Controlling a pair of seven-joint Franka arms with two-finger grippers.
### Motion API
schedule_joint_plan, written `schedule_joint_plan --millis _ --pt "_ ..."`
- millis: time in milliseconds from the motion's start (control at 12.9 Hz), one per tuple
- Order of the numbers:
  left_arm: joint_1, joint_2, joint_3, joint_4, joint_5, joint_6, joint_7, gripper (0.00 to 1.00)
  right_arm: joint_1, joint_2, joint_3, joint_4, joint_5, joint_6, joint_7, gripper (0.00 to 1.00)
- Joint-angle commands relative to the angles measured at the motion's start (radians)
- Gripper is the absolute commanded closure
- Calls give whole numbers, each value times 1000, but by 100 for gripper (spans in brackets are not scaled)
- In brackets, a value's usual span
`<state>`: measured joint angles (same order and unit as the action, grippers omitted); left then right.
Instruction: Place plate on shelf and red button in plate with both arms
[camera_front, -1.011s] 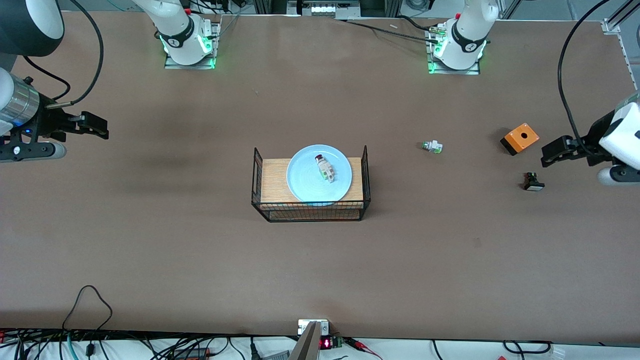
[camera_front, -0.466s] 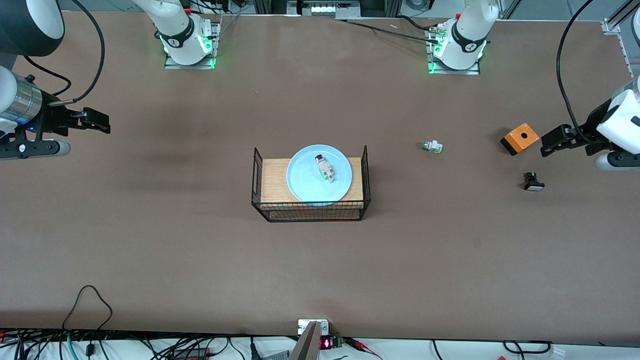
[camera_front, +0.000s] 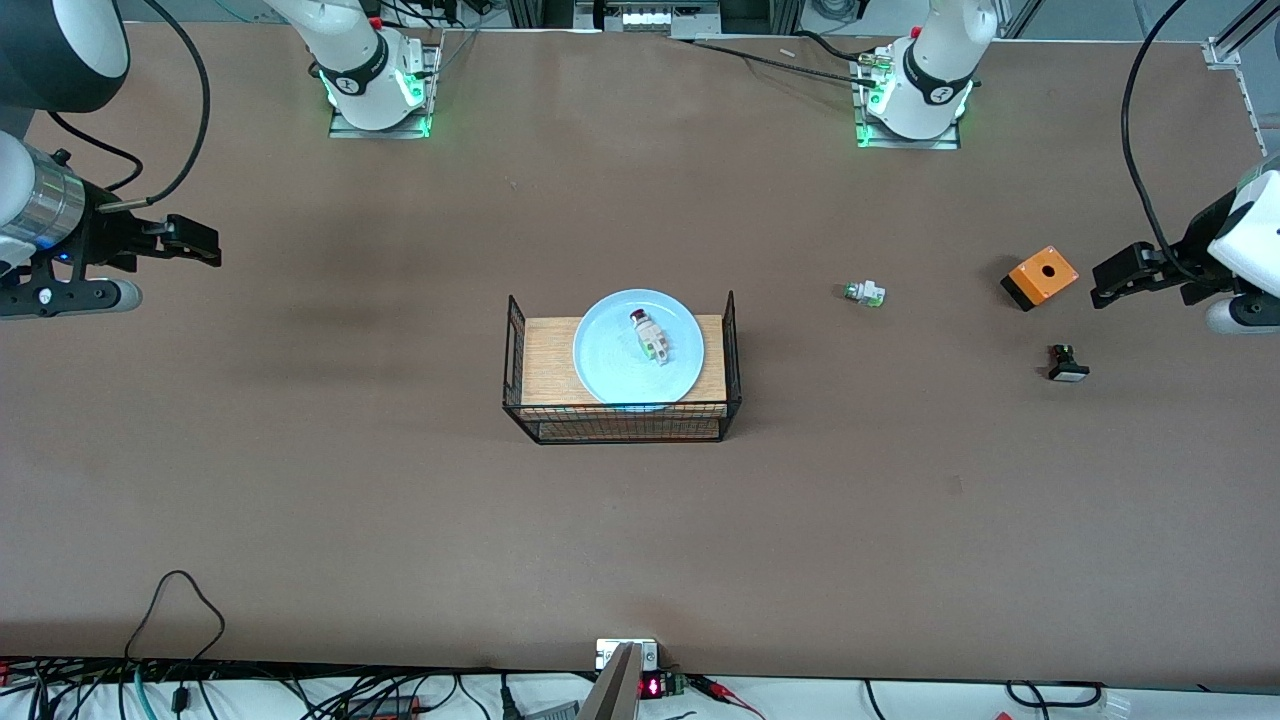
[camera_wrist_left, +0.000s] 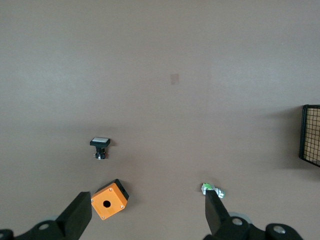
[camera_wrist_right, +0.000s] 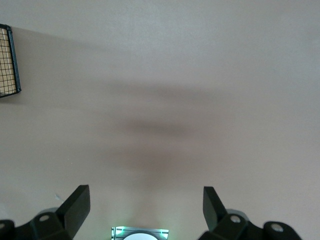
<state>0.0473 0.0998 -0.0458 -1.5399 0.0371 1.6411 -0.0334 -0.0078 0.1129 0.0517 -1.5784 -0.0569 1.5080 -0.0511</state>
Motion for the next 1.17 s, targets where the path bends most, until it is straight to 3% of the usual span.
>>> schedule_joint_plan --millis 0,1088 --pt "2 4 -2 26 -6 2 29 0 3 7 10 24 3 -23 -4 0" --pt "5 4 -2 30 -8 11 41 0 51 -25 28 20 11 -69 5 0"
